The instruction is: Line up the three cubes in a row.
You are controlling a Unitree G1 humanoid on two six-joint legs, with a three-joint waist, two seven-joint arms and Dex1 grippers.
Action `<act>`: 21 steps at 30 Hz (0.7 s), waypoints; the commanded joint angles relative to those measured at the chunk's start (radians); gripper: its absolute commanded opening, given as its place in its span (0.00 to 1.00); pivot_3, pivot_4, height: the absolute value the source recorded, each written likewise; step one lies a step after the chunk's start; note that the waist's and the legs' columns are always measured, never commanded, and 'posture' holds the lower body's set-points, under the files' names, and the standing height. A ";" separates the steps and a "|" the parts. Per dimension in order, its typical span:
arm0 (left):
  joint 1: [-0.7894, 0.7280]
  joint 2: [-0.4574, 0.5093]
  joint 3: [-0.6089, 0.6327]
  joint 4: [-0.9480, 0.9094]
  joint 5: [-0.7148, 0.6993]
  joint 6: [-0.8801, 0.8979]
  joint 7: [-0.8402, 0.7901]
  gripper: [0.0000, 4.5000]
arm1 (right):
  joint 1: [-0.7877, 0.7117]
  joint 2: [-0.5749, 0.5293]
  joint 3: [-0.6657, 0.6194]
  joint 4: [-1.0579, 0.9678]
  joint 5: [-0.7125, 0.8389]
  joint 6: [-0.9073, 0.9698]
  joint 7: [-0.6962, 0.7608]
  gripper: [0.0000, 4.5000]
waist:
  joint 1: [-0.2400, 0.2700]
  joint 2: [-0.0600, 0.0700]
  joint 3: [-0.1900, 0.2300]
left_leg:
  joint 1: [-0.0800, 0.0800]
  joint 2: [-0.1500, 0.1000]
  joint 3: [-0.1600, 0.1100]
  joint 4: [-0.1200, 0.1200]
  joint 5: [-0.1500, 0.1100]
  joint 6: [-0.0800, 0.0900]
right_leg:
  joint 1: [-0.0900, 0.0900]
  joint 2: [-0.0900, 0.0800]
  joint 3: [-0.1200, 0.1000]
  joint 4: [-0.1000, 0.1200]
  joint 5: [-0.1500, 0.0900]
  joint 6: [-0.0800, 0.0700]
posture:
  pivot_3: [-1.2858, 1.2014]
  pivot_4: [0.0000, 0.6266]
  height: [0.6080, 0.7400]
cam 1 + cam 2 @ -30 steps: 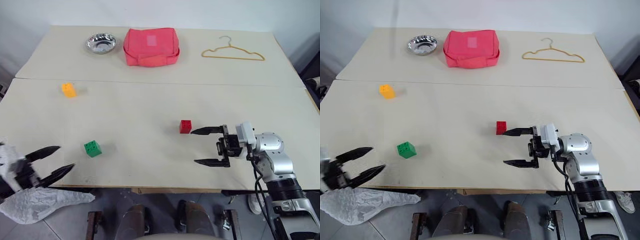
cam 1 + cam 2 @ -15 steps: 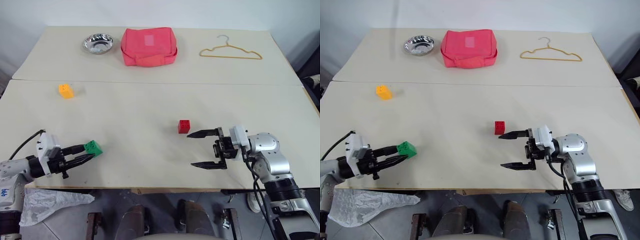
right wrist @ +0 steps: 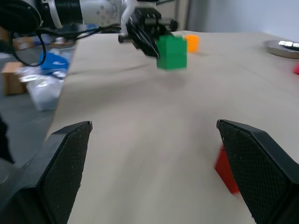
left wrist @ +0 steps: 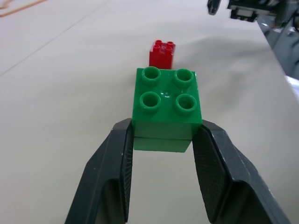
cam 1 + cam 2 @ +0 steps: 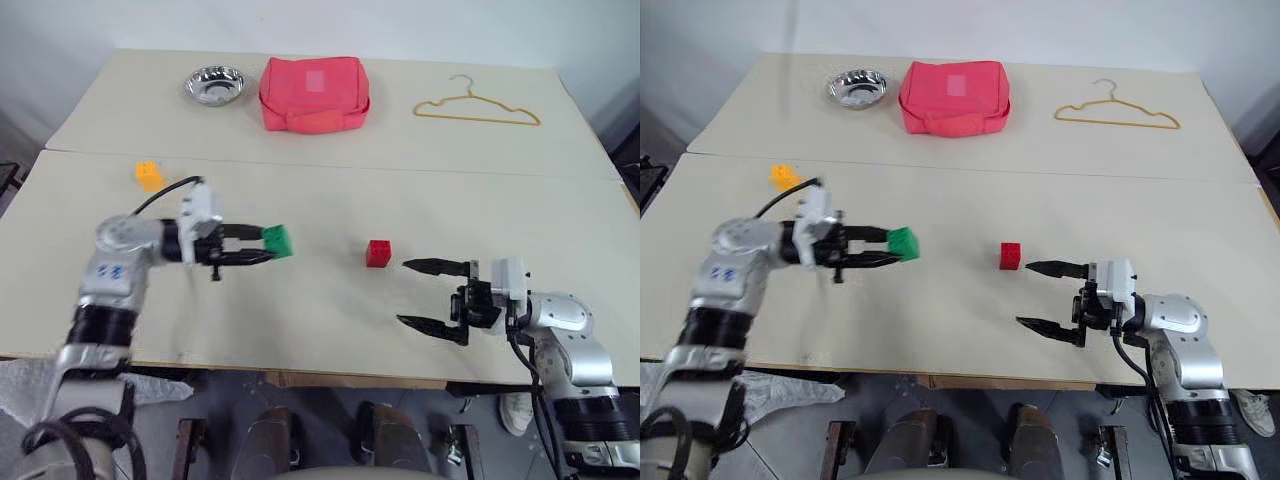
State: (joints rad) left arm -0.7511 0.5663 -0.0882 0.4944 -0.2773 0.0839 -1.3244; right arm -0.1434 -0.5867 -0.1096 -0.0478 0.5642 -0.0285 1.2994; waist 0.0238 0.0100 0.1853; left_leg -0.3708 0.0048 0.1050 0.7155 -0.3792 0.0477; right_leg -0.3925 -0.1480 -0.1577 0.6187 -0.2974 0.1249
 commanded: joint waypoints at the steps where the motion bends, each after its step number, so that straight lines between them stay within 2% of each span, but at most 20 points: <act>1: -0.139 -0.074 -0.074 0.253 0.113 -0.123 -0.011 0.33 | 0.040 -0.009 -0.061 -0.091 0.034 0.005 -0.051 1.00 | -0.005 0.000 0.000 | 0.000 0.000 0.000 0.000 0.000 0.000 | 0.000 0.000 0.000 0.000 0.000 0.000 | 0.52 0.24 1.00; 6: -0.258 -0.132 -0.115 0.485 0.211 -0.266 -0.002 0.33 | 0.109 -0.018 -0.092 -0.177 0.049 0.035 -0.103 1.00 | -0.015 -0.002 0.001 | 0.000 0.000 0.001 -0.002 0.000 0.000 | -0.001 0.000 0.000 -0.001 0.000 0.000 | 0.52 0.24 1.00; 13: -0.302 -0.178 -0.109 0.601 0.249 -0.301 -0.011 0.33 | 0.176 -0.011 -0.095 -0.245 0.050 0.045 -0.146 1.00 | -0.001 -0.003 0.001 | 0.000 0.000 0.000 0.001 0.000 0.001 | 0.000 -0.001 0.000 0.000 0.000 0.000 | 0.52 0.24 1.00; 17: -0.298 -0.186 -0.069 0.587 0.211 -0.275 -0.041 0.63 | 0.176 -0.014 -0.081 -0.242 0.054 0.057 -0.147 1.00 | -0.001 -0.003 0.002 | -0.001 0.000 0.000 0.001 0.000 0.001 | 0.000 -0.001 0.000 0.000 0.000 0.001 | 0.52 0.24 1.00; 21: -0.220 -0.128 0.062 0.449 0.093 -0.247 -0.046 0.91 | 0.102 -0.002 -0.035 -0.207 0.049 0.084 -0.148 1.00 | -0.011 -0.004 0.002 | -0.001 0.005 0.000 0.001 0.000 0.002 | 0.000 -0.001 0.000 0.000 0.000 0.001 | 0.52 0.24 1.00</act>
State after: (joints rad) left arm -0.9970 0.4065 -0.0854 1.0196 -0.1187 -0.1780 -1.3553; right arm -0.0253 -0.5919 -0.1468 -0.2475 0.5958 0.0488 1.1536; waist 0.0128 0.0064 0.1870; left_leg -0.3715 0.0105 0.1046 0.7162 -0.3787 0.0493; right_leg -0.3931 -0.1491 -0.1578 0.6189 -0.2971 0.1254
